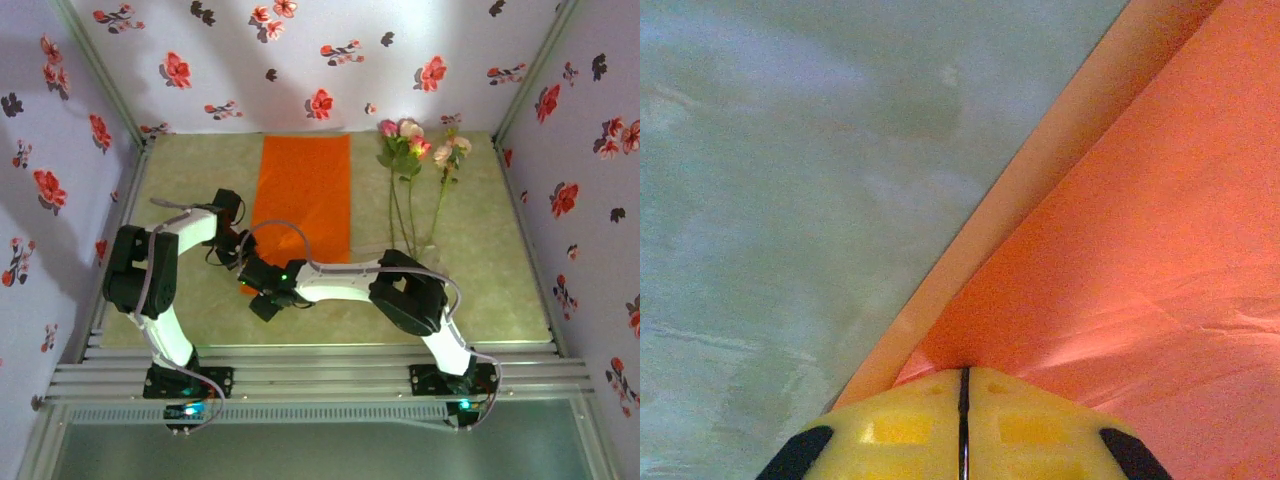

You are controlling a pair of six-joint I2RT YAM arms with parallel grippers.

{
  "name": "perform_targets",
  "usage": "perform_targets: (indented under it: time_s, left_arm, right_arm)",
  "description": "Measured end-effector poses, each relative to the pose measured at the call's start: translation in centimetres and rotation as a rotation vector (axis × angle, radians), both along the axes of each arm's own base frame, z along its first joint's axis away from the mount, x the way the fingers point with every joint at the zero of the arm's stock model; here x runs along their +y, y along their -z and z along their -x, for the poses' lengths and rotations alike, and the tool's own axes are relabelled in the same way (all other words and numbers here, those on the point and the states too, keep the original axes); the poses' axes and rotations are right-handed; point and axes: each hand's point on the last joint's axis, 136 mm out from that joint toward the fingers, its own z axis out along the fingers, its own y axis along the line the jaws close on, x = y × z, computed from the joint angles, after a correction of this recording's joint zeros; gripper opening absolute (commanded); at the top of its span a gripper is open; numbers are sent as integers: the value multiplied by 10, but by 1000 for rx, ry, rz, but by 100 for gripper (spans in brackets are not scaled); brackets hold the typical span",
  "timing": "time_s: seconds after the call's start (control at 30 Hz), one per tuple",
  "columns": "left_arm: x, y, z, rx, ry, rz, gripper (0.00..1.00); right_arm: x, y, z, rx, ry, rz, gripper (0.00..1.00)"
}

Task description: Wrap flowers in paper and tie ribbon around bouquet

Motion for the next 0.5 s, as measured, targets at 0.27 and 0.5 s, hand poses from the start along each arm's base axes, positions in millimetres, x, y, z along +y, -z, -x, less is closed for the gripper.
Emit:
perform_targets:
  time_s: [0.27,0.5]
  left_arm:
    - [-3,-6,-3,-17,4,-2,35]
    - [3,-45,-1,-83,-18,-29,54]
  right_arm:
    - [-3,1,-10,18,60,-15,4]
    - [-17,-2,-25,113,146,-83,0]
